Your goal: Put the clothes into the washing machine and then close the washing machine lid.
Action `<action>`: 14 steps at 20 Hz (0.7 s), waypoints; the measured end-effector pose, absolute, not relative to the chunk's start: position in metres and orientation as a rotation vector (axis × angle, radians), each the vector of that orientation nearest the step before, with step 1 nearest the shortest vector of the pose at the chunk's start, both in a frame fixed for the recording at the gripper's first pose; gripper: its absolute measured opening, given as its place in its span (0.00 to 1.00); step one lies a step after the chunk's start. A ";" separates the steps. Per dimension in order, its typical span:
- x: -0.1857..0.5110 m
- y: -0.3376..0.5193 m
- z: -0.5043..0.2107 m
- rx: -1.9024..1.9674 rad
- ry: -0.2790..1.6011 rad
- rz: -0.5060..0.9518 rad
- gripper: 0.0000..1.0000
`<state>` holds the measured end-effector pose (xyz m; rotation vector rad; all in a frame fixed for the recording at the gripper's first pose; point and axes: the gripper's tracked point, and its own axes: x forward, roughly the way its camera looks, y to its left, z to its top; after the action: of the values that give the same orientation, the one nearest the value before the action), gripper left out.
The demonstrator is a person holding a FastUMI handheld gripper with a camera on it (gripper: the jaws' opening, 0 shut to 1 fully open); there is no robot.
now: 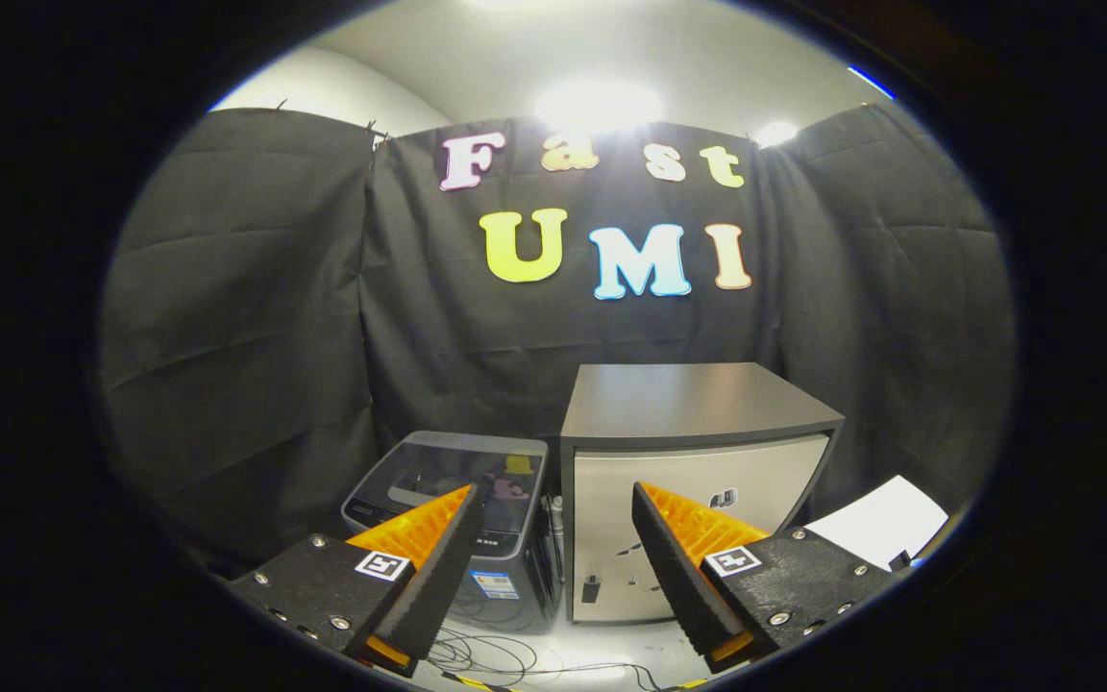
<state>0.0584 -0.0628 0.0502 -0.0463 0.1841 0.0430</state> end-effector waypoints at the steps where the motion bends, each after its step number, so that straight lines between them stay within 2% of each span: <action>1: 0.052 -0.062 0.052 -0.049 0.174 0.047 0.96; 14: -0.027 -0.048 0.046 -0.054 0.074 0.044 0.96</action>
<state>-0.0266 -0.0481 0.0456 -0.0541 0.0736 0.0439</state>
